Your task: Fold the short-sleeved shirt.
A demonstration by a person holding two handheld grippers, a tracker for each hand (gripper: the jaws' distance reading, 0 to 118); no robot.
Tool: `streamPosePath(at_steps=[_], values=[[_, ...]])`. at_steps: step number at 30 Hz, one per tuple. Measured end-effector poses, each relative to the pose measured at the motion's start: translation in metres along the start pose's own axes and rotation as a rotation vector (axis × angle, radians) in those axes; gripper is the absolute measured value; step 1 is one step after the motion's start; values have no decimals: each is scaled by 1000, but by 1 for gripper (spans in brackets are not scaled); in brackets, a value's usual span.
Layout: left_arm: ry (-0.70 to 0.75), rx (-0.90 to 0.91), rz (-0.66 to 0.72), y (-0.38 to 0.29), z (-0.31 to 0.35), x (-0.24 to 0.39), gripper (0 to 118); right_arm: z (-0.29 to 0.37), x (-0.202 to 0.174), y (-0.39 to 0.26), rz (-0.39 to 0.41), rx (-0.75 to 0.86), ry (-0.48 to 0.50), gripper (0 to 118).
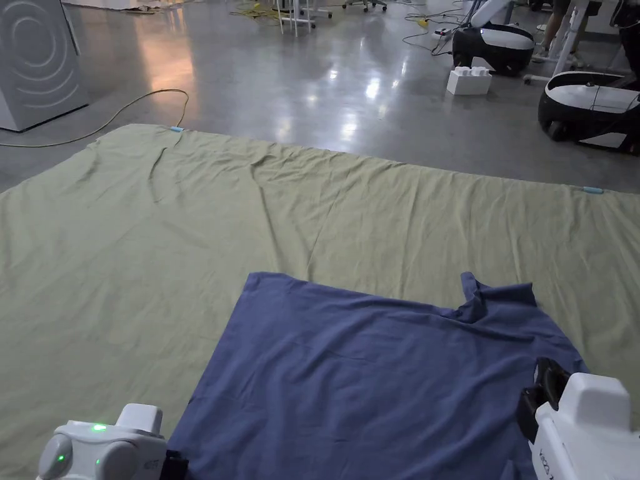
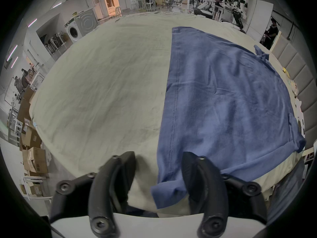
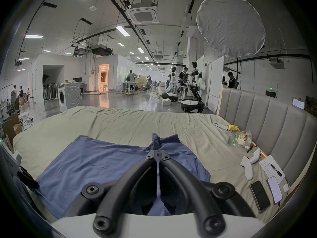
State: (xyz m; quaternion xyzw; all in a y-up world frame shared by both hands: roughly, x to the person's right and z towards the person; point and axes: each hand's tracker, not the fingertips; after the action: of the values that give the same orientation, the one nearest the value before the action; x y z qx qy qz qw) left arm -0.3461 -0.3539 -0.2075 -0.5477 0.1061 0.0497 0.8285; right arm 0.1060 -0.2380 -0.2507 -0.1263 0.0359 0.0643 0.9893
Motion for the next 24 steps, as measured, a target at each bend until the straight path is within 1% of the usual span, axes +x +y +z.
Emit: streamPosePath(at_steps=[1, 2, 3, 4, 6, 7, 8, 9, 13, 16, 18, 19, 20, 21, 22, 23, 24], values=[[-31, -3, 8, 1, 0, 0, 46, 1, 1, -1, 0, -1, -1, 3], [-37, -1, 8, 2, 0, 1, 37, 1, 2, -2, 0, -3, -3, 3], [-34, 0, 4, 2, -1, 3, 30, 2, 5, -4, 1, -7, -7, 3], [-42, -3, 1, 3, -2, 4, 25, 2, 6, -5, -2, -10, -9, 3], [-48, -9, 3, 3, -5, 4, 20, 5, 11, -7, -13, -18, -14, 3], [-62, -9, 13, 3, -6, 2, 16, 6, 13, -9, -16, -25, -15, 3], [-81, -5, 22, 3, -5, 1, 8, 7, 15, -10, -16, -27, -16, 3], [-108, -4, 36, 3, -4, -1, 7, 9, 18, -11, -16, -31, -16, 3], [-124, 13, 35, -1, 7, -6, 6, 18, 35, -12, -9, -67, -17, 3], [-148, 37, 38, -4, 19, -9, 5, 24, 55, -11, -7, -137, -25, 3], [-160, 49, 45, -5, 26, -12, 5, 28, 74, -12, -8, -213, -50, 3], [-168, 56, 49, -1, 31, -14, 5, 28, 83, -13, 0, -281, -54, 3], [-173, 67, 55, -1, 34, -15, 5, 28, 90, -15, -23, -343, -44, 3], [-179, 71, 56, 1, 38, -15, 5, 29, 99, -18, -31, -380, -80, 4], [-181, 76, 51, 3, 42, -14, 5, 29, 106, -21, -31, -447, -60, 8], [-178, 89, 41, 5, 46, -13, 5, 29, 111, -25, -16, -495, -62, 8], [-173, 96, 33, 6, 49, -11, 5, 28, 114, -31, 12, -553, -61, 11]])
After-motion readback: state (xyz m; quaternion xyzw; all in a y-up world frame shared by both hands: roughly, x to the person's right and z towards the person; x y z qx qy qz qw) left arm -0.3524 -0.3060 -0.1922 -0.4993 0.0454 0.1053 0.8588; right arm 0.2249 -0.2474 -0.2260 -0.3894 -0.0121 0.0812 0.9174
